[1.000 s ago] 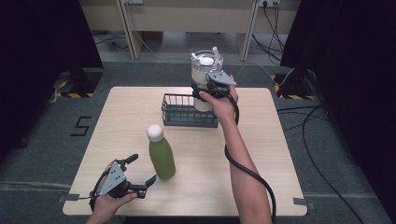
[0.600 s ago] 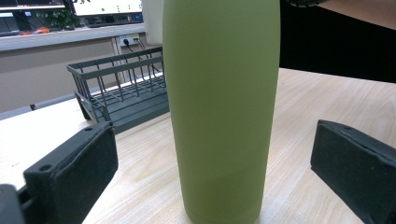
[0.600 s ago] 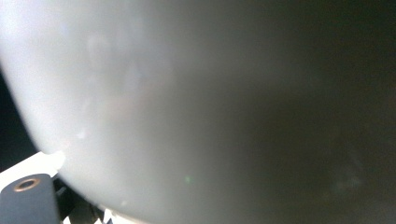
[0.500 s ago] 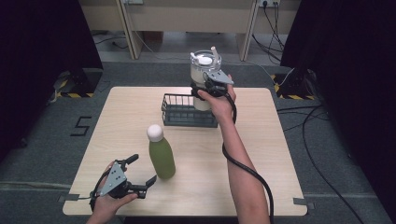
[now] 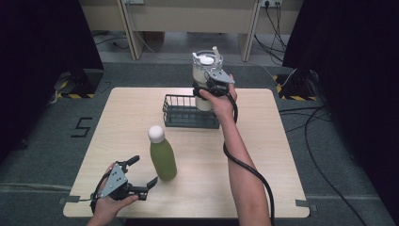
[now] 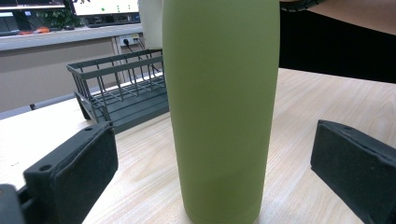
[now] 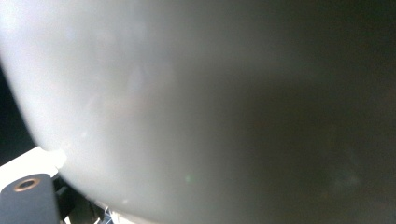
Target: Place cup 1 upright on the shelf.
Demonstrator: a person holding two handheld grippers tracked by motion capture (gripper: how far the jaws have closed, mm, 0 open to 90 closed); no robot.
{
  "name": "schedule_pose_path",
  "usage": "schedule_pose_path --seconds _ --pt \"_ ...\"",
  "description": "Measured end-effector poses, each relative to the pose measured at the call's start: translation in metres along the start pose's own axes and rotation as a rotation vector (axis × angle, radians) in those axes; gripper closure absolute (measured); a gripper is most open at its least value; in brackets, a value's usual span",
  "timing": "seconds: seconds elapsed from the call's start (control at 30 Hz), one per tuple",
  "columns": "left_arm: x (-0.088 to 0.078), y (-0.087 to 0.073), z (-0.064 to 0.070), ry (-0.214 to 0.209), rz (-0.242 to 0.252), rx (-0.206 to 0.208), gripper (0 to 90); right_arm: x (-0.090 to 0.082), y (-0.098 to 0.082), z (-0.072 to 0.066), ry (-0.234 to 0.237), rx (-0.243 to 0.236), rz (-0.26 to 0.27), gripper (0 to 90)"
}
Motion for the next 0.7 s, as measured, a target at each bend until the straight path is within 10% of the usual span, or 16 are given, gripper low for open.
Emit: schedule_pose_path --seconds 0.7 --pt "-0.0001 -0.0001 0.0004 -0.003 0.0 -0.001 0.0 0.0076 -0.0081 0.0008 -0.009 -0.014 -0.019 10.5"
Point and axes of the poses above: each handheld gripper's, and its own axes: x roughly forward along the jaws, y roughly out of its top, z roughly to its right, the point moved 7 cm from there along x, roughly forward along the jaws, and after that the axes turned 3 degrees about z, right-handed, at the moved point
